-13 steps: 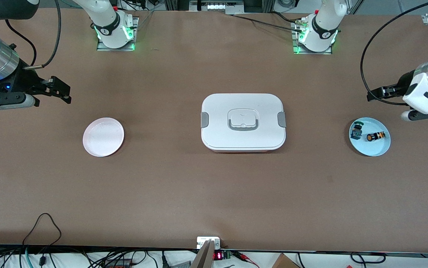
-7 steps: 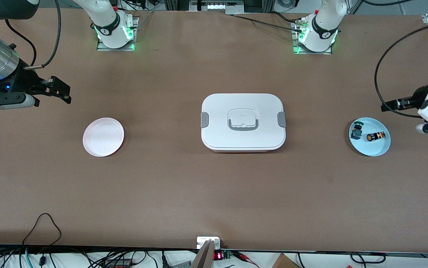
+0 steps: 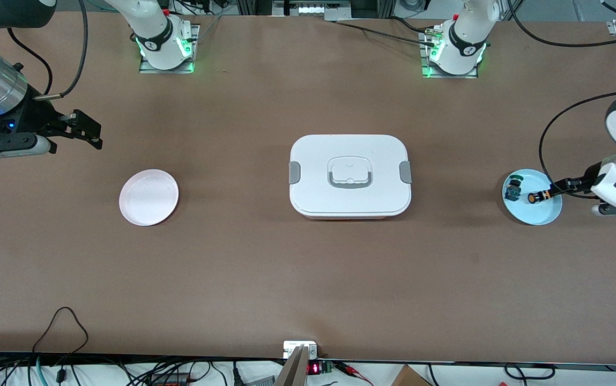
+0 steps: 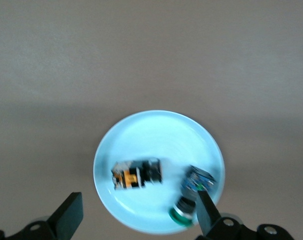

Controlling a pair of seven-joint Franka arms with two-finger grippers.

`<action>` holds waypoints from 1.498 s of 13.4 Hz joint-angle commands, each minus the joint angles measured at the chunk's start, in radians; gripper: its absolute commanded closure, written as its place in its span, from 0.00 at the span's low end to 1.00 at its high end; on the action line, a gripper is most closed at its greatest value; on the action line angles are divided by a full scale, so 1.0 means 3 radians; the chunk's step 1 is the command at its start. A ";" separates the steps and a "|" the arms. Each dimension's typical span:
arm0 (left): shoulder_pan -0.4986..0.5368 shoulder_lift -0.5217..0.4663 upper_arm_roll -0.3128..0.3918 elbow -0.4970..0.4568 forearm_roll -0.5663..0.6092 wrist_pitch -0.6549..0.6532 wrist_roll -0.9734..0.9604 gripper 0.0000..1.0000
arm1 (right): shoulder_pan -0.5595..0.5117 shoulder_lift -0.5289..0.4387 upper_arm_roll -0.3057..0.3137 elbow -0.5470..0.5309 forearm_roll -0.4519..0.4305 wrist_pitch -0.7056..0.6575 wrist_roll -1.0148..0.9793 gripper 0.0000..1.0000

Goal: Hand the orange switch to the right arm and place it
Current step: 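Lower the left gripper to the orange switch in the blue dish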

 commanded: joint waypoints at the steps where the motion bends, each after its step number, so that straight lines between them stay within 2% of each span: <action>1: 0.0190 0.0107 -0.0051 -0.0240 0.0017 0.0411 0.0168 0.00 | -0.0009 0.0018 0.0013 0.0067 0.0000 -0.0066 0.0000 0.00; 4: 0.0200 0.0256 -0.0061 -0.0246 -0.0004 0.0468 0.0147 0.00 | -0.0009 0.0018 0.0013 0.0067 0.0000 -0.0066 0.0000 0.00; 7: 0.0195 0.0338 -0.0067 -0.0241 -0.0208 0.0468 0.0147 0.01 | -0.0009 0.0018 0.0013 0.0067 0.0005 -0.0066 0.0000 0.00; 13: 0.0205 0.0485 -0.0067 -0.0220 -0.0229 0.0473 0.0111 0.02 | -0.0009 0.0023 0.0013 0.0067 0.0000 -0.0066 0.0000 0.00; 15: 0.0205 0.0562 -0.0067 -0.0225 -0.0300 0.0616 0.0111 0.02 | -0.0009 0.0018 0.0013 0.0067 0.0005 -0.0066 0.0000 0.00; 17: 0.0215 0.0629 -0.0067 -0.0210 -0.0300 0.0622 0.0152 0.11 | -0.0009 0.0018 0.0013 0.0067 0.0005 -0.0066 0.0000 0.00; 18: 0.0226 0.0629 -0.0067 -0.0210 -0.0300 0.0617 0.0152 0.19 | -0.0009 0.0018 0.0013 0.0067 0.0005 -0.0066 -0.0005 0.00; 20: 0.0216 0.0624 -0.0067 -0.0179 -0.0295 0.0591 0.0162 0.50 | -0.0009 0.0018 0.0013 0.0067 0.0005 -0.0066 0.0000 0.00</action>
